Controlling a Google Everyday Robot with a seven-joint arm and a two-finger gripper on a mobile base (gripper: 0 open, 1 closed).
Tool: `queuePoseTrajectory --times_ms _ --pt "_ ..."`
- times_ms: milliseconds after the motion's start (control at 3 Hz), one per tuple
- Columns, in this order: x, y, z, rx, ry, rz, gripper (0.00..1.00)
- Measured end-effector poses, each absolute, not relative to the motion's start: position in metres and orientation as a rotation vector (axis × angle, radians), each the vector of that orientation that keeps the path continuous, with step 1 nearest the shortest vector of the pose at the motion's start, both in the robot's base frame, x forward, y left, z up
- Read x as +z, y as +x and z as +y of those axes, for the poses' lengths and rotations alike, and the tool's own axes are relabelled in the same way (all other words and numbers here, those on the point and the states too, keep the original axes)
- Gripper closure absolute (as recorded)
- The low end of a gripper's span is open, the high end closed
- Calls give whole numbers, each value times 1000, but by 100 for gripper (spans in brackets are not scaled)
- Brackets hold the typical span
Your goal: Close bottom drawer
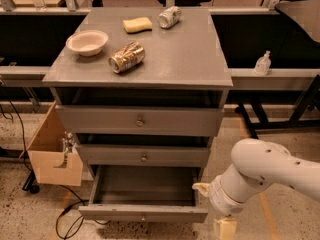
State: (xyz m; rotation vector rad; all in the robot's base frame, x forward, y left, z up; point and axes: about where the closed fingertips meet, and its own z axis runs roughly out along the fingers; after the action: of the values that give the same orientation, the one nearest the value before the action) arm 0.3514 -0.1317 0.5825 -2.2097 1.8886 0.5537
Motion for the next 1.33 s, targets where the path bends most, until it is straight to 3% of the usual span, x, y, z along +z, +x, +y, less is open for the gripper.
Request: queuePoseTrajectory --times_ms 1333 --pt "452 368 -106 438 -2645 1330 0"
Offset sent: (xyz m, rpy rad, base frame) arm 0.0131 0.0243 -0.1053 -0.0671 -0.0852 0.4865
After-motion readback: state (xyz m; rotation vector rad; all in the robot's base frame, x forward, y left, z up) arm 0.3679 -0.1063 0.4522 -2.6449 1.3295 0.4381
